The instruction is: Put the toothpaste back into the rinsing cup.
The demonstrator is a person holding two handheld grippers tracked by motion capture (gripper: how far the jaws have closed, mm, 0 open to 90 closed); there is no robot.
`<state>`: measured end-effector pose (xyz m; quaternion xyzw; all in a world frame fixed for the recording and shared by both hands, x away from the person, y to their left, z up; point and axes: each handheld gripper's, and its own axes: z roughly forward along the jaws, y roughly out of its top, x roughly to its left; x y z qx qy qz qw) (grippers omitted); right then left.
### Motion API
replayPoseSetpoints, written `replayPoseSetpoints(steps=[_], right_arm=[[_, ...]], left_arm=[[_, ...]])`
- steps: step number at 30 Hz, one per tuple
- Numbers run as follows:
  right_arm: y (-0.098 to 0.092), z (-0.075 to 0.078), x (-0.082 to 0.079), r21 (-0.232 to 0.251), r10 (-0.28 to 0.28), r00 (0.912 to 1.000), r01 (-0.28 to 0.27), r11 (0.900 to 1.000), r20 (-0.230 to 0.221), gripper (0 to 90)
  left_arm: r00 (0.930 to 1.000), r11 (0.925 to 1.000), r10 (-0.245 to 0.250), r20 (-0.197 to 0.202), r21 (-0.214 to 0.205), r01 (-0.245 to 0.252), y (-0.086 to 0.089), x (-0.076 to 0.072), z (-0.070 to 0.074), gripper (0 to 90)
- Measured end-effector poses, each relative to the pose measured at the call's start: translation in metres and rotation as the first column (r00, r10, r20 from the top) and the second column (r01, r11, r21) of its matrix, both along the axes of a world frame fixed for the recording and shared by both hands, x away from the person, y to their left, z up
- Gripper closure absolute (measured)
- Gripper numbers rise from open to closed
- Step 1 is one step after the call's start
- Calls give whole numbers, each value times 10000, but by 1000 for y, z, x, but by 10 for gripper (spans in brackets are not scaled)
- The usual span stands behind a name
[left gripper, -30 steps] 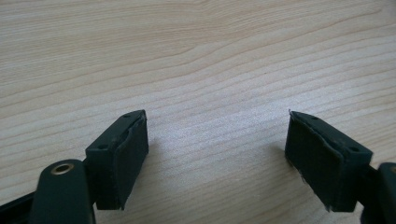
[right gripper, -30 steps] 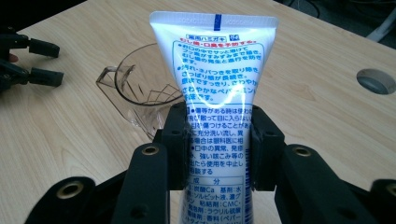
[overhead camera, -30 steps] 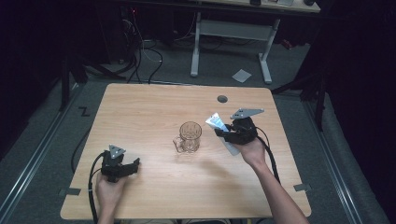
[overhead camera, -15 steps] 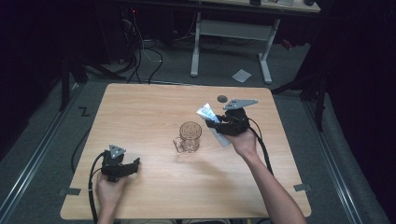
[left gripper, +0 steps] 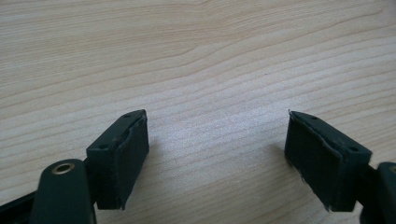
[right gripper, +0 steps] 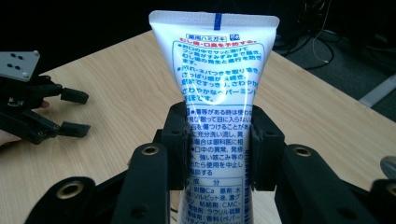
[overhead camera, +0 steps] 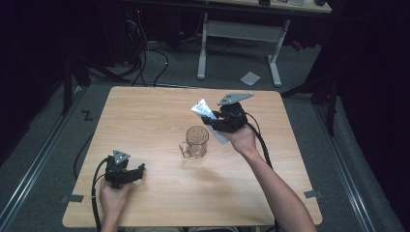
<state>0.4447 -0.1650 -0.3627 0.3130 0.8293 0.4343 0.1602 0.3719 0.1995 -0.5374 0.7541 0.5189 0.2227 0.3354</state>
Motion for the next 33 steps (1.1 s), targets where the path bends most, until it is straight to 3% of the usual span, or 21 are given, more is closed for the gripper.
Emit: replayPoseSetpoints(steps=[18,29,33], right_arm=[[34,-3,22,-31,185,9998,-185,9998,-3,651],[45,-15,33,272,-122,9996,129,9995,-258,648],[54,-22,36,27,-68,9999,68,10000,-157,647]], left_arm=[[9999,10000,99,-11,-9,-99,1,2,0,221],[10000,10000,40,-15,22,-40,0,0,0,214],[10000,10000,40,-13,19,-40,0,0,0,214]])
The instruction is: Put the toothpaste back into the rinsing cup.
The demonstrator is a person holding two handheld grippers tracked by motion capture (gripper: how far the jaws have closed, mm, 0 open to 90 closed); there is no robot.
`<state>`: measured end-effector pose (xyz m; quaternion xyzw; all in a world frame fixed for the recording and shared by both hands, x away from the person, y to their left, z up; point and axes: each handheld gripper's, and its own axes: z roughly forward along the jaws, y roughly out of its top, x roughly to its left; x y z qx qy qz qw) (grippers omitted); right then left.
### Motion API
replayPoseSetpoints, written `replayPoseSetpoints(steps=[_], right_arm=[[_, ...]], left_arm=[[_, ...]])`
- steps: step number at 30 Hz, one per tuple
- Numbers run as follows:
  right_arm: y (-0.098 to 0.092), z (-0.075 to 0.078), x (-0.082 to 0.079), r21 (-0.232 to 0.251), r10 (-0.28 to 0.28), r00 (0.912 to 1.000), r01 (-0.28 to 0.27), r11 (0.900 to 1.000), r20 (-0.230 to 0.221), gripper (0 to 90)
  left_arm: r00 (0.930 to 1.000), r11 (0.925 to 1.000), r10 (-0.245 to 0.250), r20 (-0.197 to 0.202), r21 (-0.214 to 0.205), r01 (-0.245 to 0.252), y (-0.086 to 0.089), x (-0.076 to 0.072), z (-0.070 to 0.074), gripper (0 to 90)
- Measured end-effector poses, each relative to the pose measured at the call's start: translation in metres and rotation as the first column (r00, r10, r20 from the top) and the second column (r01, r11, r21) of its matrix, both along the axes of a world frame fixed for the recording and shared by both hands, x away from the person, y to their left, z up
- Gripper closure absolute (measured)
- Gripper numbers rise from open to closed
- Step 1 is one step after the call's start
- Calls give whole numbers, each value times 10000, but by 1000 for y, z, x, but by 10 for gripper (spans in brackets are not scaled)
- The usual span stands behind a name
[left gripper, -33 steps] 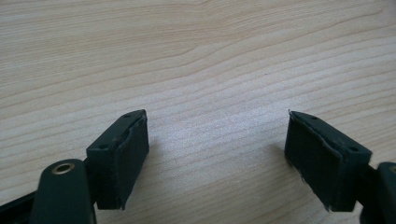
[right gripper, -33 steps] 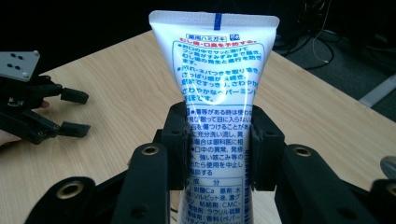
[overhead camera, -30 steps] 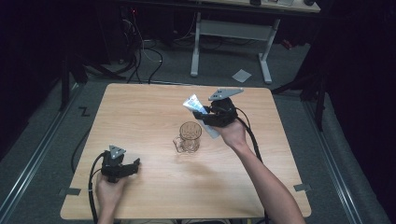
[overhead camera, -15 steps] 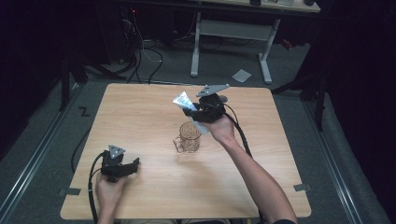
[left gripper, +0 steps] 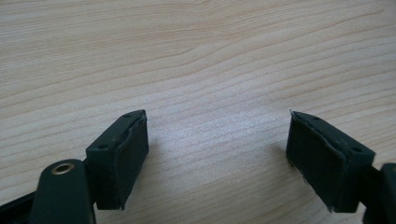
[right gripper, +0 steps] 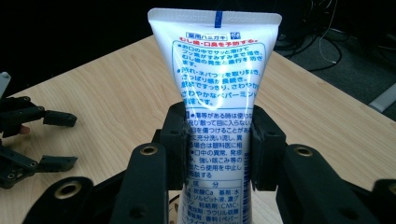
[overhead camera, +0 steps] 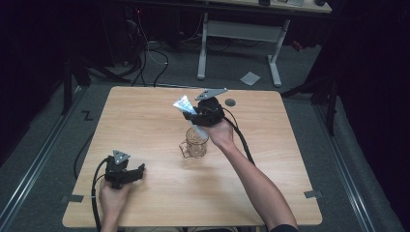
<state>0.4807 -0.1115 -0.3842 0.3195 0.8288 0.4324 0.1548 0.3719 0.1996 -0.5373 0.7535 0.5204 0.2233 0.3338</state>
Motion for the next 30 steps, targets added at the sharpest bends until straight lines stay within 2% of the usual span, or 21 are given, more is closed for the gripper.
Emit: replayPoseSetpoints(steps=[7,18,30], right_arm=[[2,-4,4,209,66,10000,-65,9998,-60,646],[0,-14,4,18,-91,10000,91,10000,-13,643],[4,-22,1,-56,-13,10000,14,10000,26,642]], left_arm=[[10000,10000,-5,-4,-6,5,0,0,0,215],[10000,10000,-22,0,3,22,0,0,0,214],[10000,10000,-24,1,-3,24,0,0,0,214]])
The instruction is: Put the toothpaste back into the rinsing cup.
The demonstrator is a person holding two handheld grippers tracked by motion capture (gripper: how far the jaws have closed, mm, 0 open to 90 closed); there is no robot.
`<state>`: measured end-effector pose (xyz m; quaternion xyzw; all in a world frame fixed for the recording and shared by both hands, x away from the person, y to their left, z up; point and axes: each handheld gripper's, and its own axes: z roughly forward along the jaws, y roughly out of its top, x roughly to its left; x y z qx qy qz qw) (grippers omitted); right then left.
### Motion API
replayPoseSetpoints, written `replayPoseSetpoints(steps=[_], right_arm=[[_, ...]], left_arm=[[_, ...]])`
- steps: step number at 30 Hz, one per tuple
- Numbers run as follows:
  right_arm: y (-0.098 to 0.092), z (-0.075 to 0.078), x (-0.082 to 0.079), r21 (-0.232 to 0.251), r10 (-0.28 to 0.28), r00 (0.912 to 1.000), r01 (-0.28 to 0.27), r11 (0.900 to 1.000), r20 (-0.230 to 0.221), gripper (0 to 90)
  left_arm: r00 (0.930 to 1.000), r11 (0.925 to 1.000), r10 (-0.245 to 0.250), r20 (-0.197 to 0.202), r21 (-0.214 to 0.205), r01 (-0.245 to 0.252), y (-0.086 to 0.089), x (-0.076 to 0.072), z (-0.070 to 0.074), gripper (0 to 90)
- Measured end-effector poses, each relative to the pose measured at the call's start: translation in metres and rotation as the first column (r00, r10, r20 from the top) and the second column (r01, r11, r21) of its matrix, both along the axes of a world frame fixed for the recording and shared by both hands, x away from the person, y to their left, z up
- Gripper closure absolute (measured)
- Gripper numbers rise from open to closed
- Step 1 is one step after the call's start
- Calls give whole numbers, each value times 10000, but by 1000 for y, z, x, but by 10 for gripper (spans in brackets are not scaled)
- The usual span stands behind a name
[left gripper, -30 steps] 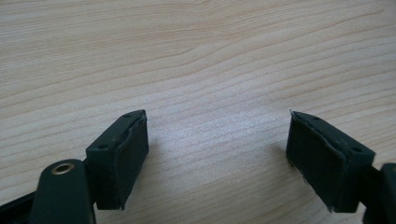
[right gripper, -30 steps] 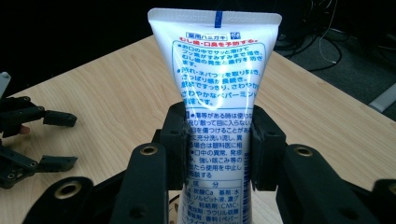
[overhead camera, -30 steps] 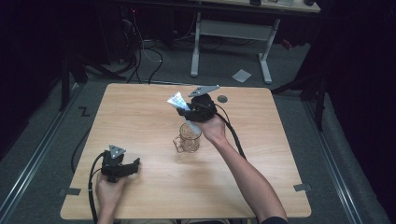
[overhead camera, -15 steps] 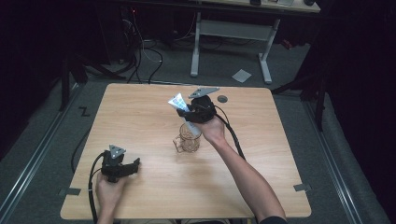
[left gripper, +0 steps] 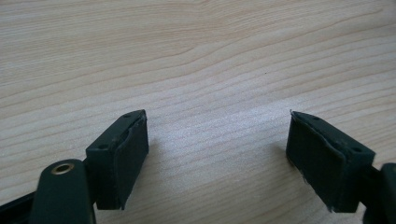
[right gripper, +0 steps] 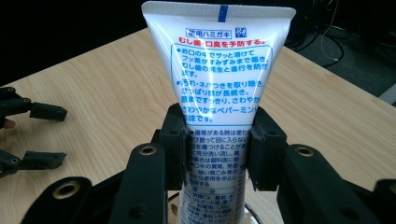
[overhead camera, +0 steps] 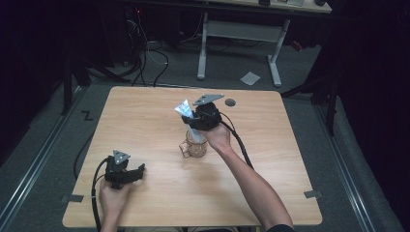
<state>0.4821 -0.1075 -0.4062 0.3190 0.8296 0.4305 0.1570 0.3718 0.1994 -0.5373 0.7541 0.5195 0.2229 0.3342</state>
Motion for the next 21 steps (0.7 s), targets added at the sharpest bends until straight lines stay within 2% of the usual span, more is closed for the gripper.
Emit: replayPoseSetpoints(steps=[21], right_arm=[[-6,-9,-11,-360,52,10000,-54,9993,-58,641]], left_arm=[[10000,10000,9,3,-9,-9,0,0,0,214]])
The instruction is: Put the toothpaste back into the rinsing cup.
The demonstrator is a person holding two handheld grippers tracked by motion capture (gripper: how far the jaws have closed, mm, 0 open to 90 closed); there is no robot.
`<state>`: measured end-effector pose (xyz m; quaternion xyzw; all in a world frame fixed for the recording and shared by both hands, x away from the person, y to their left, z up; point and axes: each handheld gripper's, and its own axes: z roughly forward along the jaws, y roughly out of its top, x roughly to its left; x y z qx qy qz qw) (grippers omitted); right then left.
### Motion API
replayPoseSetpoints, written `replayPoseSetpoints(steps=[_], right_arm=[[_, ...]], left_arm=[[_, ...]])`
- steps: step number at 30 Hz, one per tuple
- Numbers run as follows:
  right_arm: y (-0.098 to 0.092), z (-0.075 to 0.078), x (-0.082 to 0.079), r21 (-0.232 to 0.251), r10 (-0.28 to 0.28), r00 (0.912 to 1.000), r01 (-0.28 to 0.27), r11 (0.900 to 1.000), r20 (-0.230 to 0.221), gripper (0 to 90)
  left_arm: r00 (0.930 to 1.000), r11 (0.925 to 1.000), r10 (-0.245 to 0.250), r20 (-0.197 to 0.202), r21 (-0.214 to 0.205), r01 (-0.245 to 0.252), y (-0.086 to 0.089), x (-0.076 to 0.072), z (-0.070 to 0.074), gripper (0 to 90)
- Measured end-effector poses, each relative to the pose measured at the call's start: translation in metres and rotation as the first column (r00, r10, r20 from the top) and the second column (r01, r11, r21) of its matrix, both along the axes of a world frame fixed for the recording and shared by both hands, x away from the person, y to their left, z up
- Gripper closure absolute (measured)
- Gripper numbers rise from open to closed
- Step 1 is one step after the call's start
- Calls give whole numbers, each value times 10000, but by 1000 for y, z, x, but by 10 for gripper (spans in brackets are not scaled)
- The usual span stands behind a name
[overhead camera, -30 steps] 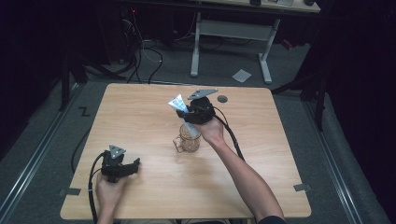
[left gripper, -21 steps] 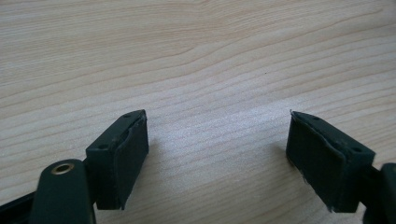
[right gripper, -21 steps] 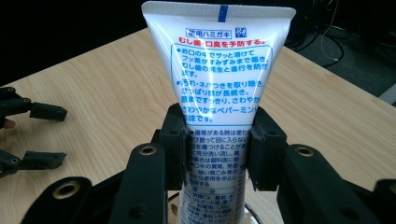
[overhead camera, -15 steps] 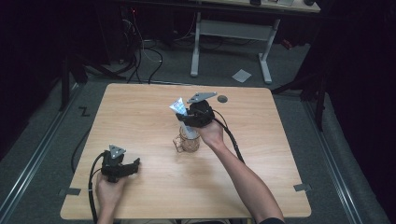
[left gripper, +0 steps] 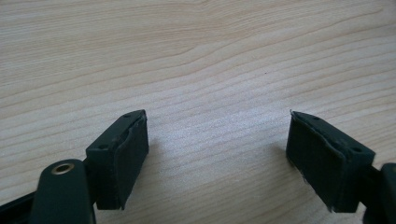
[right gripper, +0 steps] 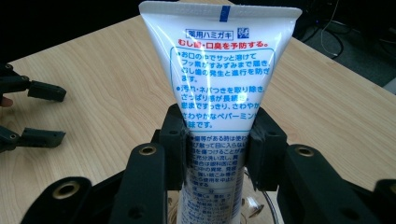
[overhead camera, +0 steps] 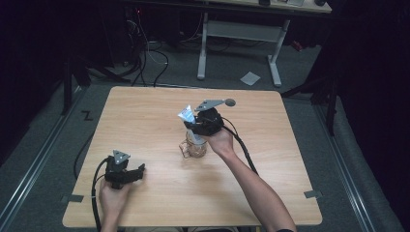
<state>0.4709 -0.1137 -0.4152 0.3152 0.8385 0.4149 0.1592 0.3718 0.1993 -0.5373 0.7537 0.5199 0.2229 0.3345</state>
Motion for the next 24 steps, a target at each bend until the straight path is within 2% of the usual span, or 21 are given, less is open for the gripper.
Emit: replayPoseSetpoints(steps=[24], right_arm=[[-13,-18,-5,-138,-231,9994,228,9996,-269,629]], left_arm=[[10000,10000,13,3,-15,-13,0,0,0,216]])
